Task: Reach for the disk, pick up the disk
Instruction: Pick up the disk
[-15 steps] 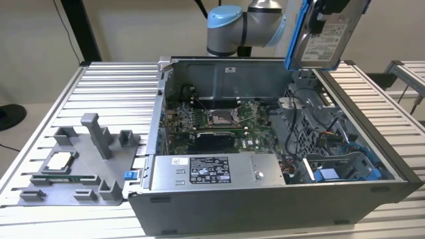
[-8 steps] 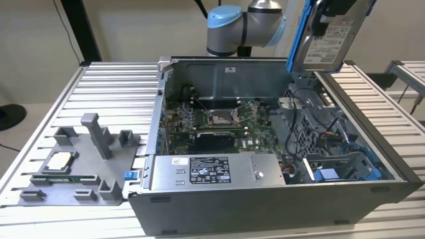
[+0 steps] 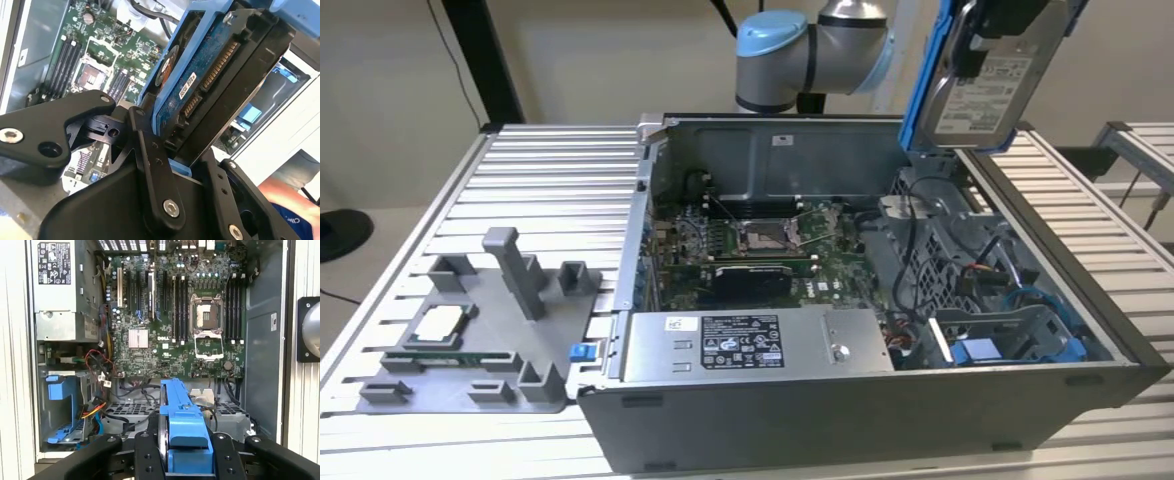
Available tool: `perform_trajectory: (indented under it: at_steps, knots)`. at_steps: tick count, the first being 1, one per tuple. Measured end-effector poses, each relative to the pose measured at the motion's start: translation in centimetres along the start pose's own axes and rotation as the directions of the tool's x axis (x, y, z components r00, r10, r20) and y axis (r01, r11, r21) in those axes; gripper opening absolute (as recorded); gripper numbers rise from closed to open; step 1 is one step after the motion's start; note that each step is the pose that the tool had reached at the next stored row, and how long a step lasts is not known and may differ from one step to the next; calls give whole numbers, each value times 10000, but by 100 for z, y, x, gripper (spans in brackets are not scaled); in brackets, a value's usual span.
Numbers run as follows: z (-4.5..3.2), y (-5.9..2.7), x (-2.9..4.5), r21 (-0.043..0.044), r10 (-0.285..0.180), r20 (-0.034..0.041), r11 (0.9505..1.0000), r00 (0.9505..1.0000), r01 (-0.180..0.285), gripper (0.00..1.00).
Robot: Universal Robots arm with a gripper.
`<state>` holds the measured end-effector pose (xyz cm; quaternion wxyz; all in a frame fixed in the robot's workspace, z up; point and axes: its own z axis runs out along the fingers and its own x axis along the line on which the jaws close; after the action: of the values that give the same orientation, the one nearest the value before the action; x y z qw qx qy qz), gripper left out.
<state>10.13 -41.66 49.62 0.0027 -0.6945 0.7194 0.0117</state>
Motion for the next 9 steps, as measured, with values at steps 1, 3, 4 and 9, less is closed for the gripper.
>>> perform_trajectory:
  at_steps: [1,3,4,9]
  knots:
    - [0,-1,12,0,0,0,10000,10000,0,0]
    - [-1,-4,37,0,-1,0,10000,10000,1,0]
    - [-1,-5,50,0,0,0,10000,10000,0,0]
    - [-2,-11,115,0,0,1,10000,10000,0,0]
